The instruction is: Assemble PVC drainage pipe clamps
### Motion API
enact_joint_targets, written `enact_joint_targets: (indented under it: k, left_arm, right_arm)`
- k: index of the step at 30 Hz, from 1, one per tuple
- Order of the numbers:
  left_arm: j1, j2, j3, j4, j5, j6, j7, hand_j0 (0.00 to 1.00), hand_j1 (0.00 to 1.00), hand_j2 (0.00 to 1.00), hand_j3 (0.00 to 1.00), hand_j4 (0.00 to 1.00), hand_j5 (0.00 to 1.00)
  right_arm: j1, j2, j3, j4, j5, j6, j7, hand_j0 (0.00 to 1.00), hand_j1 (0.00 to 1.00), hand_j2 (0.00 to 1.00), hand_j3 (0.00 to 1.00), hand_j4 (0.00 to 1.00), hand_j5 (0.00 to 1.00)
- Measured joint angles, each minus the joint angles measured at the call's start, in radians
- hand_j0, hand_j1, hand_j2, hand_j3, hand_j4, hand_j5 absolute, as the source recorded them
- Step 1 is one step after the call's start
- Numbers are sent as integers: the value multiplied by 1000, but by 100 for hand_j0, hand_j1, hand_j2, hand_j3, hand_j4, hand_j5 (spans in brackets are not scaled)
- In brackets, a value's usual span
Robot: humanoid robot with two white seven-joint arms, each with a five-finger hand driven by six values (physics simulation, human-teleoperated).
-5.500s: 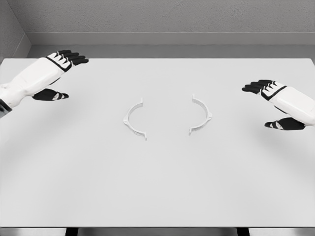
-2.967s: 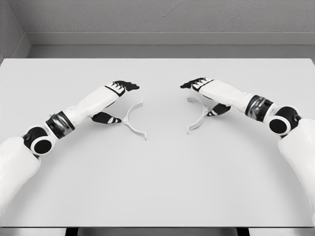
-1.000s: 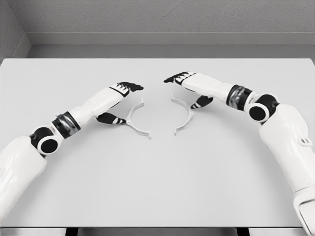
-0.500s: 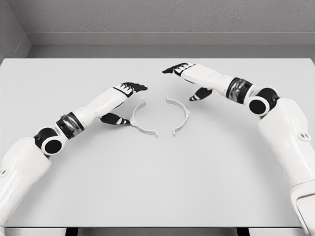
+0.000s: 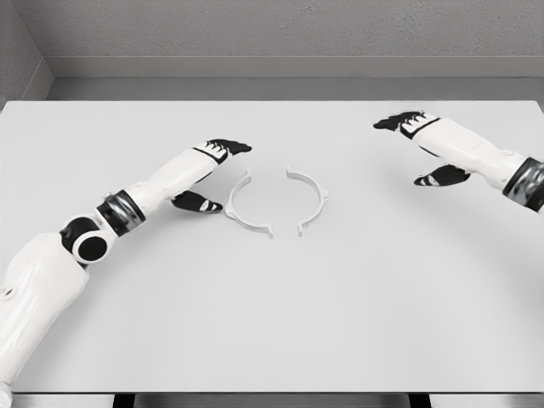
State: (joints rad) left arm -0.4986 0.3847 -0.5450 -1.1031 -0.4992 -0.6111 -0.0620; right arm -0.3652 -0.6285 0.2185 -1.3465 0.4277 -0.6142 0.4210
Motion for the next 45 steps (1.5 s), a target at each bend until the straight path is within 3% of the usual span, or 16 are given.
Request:
enact_joint_targets:
  k: [3, 10, 45]
  left_arm:
    - [-6, -8, 0, 5, 0, 0, 0, 100, 100, 100, 100, 100, 100]
    - [-9, -25, -1, 17, 0, 0, 0, 100, 100, 100, 100, 100, 100]
    - [-5, -82, -2, 12, -1, 0, 0, 100, 100, 100, 100, 100, 100]
  right_arm:
    - [120, -32, -99, -55, -29, 0, 0, 100, 100, 100, 100, 100, 100]
    - [146, -46, -216, -76, -47, 1, 0, 100, 100, 100, 100, 100, 100]
    - [147, -42, -234, -77, -49, 1, -1, 100, 100, 100, 100, 100, 100]
